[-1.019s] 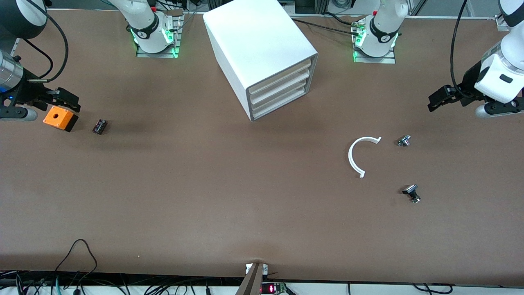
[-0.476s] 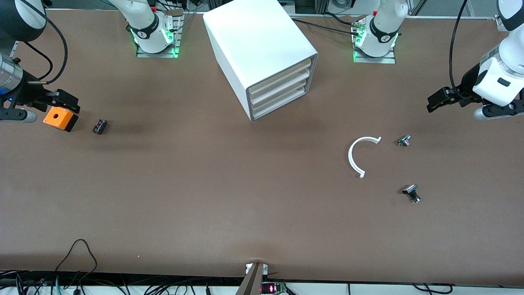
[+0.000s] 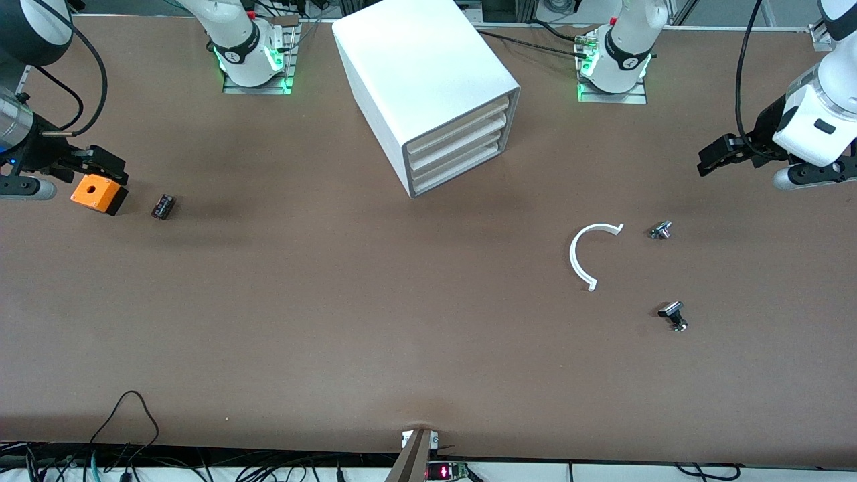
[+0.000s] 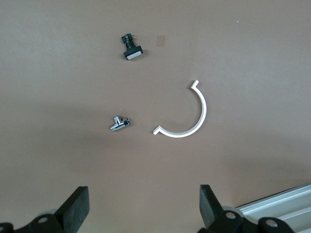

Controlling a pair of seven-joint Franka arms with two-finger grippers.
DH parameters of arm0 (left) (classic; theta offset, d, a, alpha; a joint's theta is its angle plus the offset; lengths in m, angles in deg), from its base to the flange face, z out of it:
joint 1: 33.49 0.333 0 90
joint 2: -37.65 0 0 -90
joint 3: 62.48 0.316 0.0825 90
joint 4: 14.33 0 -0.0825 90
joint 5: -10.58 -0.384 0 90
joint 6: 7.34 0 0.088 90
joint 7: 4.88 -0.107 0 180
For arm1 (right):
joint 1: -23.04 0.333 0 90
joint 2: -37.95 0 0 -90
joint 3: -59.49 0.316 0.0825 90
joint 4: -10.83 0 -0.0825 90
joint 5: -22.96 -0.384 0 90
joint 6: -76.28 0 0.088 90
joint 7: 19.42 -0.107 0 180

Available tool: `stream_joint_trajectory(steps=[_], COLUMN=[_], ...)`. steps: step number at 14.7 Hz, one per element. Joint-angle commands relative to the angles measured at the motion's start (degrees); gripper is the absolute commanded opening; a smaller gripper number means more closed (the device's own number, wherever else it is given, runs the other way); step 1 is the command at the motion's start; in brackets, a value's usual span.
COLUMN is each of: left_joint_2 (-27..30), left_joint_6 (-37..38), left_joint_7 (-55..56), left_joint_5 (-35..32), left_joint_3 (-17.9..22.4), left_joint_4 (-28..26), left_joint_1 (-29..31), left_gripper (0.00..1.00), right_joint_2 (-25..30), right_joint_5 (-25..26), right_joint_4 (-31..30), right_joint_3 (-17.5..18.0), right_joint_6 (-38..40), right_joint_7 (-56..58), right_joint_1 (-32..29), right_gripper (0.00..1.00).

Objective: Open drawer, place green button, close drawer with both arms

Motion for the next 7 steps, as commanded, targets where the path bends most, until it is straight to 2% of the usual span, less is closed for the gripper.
stream_joint_trajectory(steps=[1,7], left_joint_2=[-1.63,-1.63], left_joint_6=[1.77,4.06], left_joint_7=[0.65,0.83], left_joint_5=[-0.87,-1.48], left_joint_3=[-0.04,-0.13], left_joint_4=[3.34,4.84], left_joint_1=[-0.31,-0.31], left_gripper=[1.0,1.0], right_joint_2=[-0.26,-0.25], right_joint_5=[-1.15,-1.15], right_joint_4=[1.2,1.2], right_joint_3=[0.01,0.01], right_joint_6=[0.51,0.59], right_joint_7=[1.19,1.19], right_joint_1=[-0.36,-0.36], right_gripper=[1.0,1.0])
